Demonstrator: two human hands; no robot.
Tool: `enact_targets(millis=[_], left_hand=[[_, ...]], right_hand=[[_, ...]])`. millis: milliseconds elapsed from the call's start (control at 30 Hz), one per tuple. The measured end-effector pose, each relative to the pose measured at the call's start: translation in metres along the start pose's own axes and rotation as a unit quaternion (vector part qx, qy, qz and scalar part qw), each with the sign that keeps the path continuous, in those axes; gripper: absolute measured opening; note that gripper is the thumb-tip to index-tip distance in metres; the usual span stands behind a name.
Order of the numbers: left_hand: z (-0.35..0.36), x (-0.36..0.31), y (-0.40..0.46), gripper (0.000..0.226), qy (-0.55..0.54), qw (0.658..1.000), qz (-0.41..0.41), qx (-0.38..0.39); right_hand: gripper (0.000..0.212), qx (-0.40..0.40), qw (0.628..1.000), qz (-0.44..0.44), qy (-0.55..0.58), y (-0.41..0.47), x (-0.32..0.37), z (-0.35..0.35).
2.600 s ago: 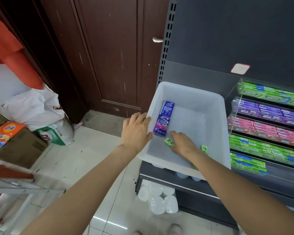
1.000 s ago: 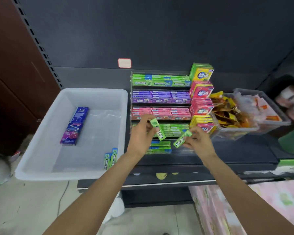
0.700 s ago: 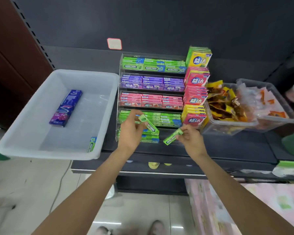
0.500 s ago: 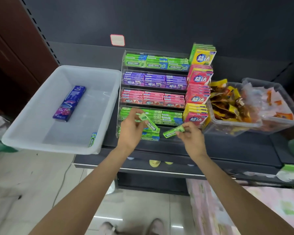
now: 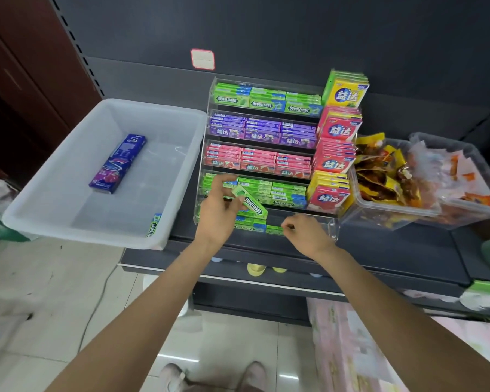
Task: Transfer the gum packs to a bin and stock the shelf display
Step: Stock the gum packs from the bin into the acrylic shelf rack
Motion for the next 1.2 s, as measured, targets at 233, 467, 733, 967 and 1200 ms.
enact_targets(millis=[233,467,733,967,1200], left_hand=[[0.014,-0.009,-0.001,0.017,0.008,0.997,0.024,0.074],[0.04,-0.032,0.002,0.019,0.016,0.99,0.075,0.119],[0.062,0.01,-0.014,0.046,0.526,0.804,0.216,0.176],[0.063,0.02,-0.015,0.054,0.557,0.779,0.209,0.197],[0.063,0.02,-0.014,0.052,0.529,0.802,0.197,0.198]], right_hand=[[0.028,-0.042,0.99,-0.025,0.135,-0.011,0.013,-0.017],[0.059,-0.033,0.944,-0.053,0.323,-0.021,0.027,-0.032],[0.017,-0.218,0.959,-0.04,0.175,-0.032,-0.008,-0.04],[0.013,-0.178,0.971,-0.03,0.156,-0.021,-0.019,-0.014],[0.025,-0.06,0.997,-0.003,0.057,0.0,-0.023,0.002]])
Point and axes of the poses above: each hand's wrist, its own y-axis towards the middle knuckle, its own z-axis out of the palm, x = y × z, the point moved 5 cm from there along y, towards the middle knuckle, and after that the axes turned 15 degrees about y, right-handed, at the moved point
